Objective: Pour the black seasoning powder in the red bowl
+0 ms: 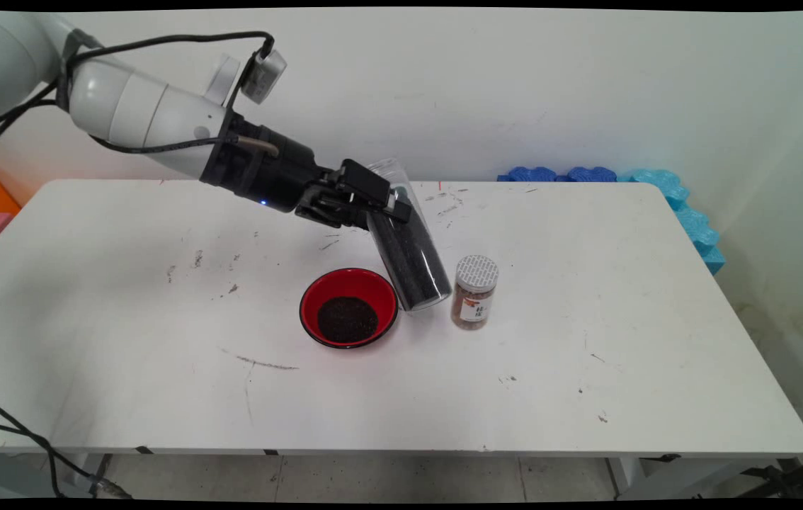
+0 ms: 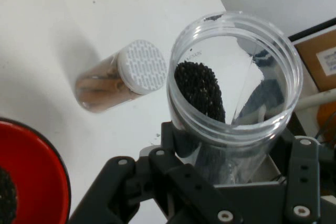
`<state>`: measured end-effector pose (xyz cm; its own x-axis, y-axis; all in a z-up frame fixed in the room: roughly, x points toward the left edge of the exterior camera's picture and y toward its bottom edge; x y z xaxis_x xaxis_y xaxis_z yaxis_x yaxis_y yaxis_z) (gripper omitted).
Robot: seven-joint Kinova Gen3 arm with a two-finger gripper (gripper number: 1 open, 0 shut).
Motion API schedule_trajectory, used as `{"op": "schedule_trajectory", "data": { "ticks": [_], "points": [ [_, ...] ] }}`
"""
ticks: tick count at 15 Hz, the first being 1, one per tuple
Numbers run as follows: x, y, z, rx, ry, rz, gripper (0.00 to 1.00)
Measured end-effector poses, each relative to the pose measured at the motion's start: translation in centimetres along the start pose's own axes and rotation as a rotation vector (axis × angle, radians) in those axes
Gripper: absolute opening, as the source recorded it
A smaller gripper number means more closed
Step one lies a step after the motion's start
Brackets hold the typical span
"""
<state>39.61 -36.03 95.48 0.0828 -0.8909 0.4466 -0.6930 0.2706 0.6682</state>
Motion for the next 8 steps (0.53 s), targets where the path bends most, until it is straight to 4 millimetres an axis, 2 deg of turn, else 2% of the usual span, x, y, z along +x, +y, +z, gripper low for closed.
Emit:
{"op": "schedule_trajectory", "data": {
  "ticks": [8],
  "points": [
    [0.6,1.6,0.4,-0.025,-0.002,0.231,0.0]
  ]
}}
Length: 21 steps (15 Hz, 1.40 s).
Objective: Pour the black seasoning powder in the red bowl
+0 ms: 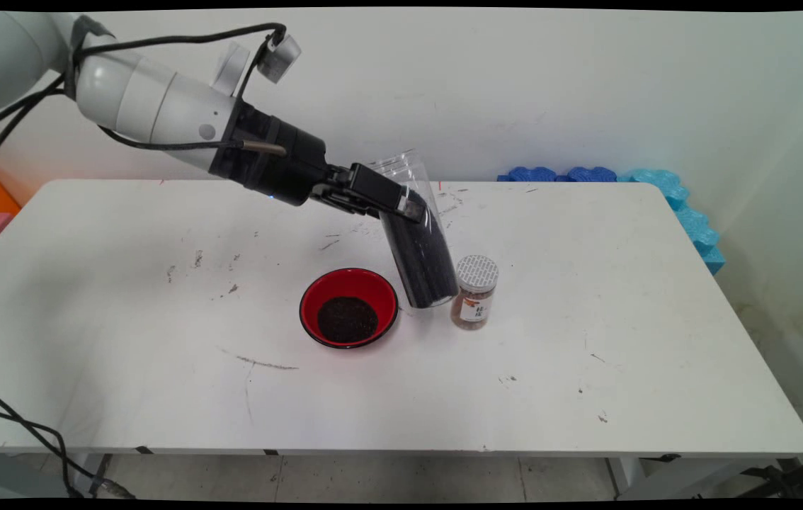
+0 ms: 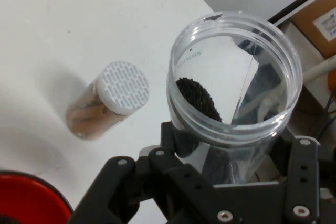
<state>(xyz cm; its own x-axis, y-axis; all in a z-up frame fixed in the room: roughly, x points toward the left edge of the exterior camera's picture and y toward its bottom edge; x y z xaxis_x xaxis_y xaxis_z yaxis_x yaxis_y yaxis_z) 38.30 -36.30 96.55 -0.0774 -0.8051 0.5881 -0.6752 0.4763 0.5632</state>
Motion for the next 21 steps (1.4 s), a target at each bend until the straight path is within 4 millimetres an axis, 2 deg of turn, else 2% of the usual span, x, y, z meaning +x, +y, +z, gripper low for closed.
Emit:
{"op": "schedule_trajectory", "data": {
  "ticks": [21],
  "points": [
    [1.0,1.7,0.9,0.021,-0.014,0.581,0.0]
  ]
}}
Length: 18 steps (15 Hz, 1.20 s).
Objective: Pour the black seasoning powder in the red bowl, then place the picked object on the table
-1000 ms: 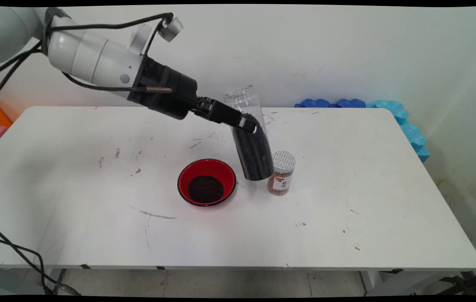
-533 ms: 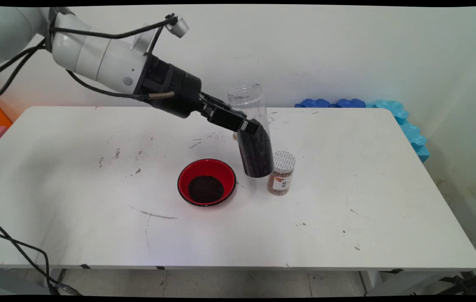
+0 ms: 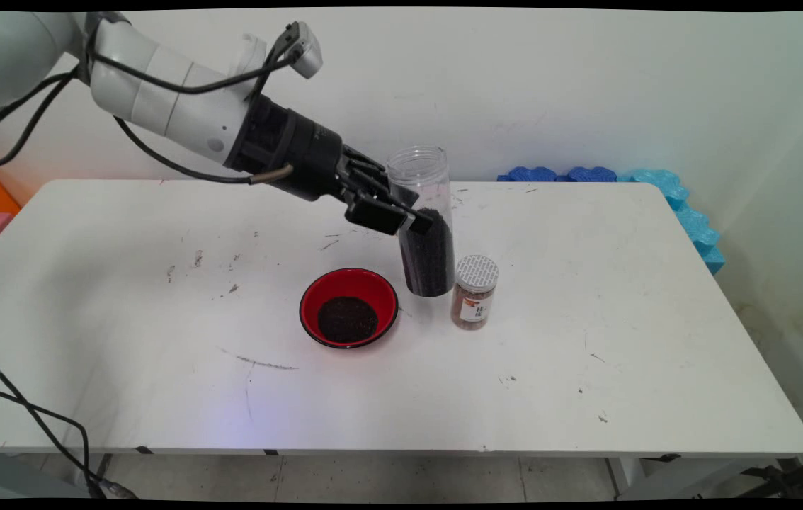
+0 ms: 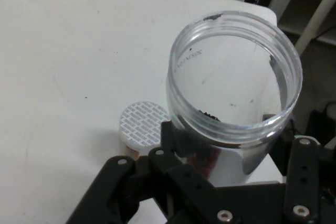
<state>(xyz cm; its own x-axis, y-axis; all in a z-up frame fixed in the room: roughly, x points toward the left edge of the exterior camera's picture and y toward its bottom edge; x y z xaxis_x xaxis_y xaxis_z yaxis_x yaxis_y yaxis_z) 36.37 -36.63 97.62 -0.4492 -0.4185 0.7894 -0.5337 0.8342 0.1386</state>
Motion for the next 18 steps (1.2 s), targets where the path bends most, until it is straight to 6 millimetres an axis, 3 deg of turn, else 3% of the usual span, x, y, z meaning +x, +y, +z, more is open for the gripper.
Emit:
{"op": "schedule_trajectory", "data": {
  "ticks": [7,18],
  "points": [
    [-0.06,0.39,0.04,-0.003,-0.019,0.155,0.0],
    [-0.17,0.59,0.01,-0.011,-0.029,0.251,0.0]
  ]
}}
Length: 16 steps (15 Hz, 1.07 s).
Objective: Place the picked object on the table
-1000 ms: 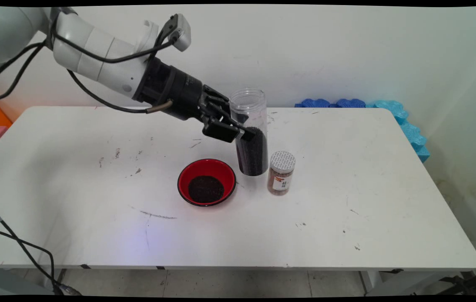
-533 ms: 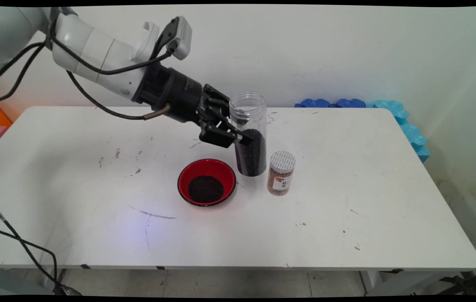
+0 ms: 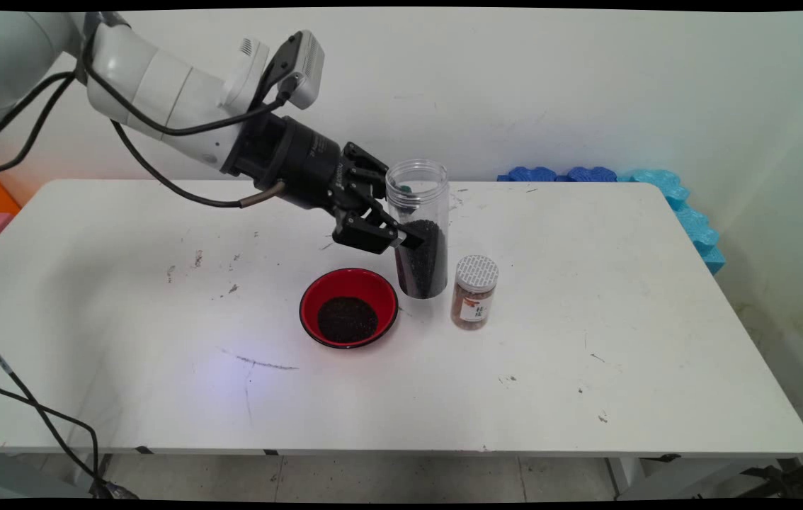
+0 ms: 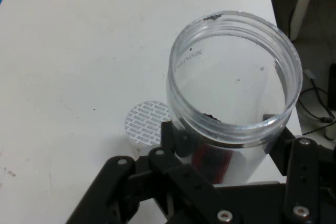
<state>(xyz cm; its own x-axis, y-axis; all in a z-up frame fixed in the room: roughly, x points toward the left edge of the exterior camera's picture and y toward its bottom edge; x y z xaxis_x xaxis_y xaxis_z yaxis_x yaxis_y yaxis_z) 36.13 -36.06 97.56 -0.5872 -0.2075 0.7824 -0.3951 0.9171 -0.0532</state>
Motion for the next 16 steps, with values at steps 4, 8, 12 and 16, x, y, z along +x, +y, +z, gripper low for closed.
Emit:
{"op": "schedule_trajectory", "data": {
  "ticks": [4,8,12,16],
  "points": [
    [-0.1,-0.1,0.0,0.0,-0.002,0.011,0.0],
    [-0.2,0.1,0.3,-0.006,0.0,0.012,0.0],
    [-0.6,0.6,1.2,-0.015,0.009,-0.028,0.0],
    [-1.1,1.2,2.4,-0.019,0.024,-0.066,0.0]
  ]
}}
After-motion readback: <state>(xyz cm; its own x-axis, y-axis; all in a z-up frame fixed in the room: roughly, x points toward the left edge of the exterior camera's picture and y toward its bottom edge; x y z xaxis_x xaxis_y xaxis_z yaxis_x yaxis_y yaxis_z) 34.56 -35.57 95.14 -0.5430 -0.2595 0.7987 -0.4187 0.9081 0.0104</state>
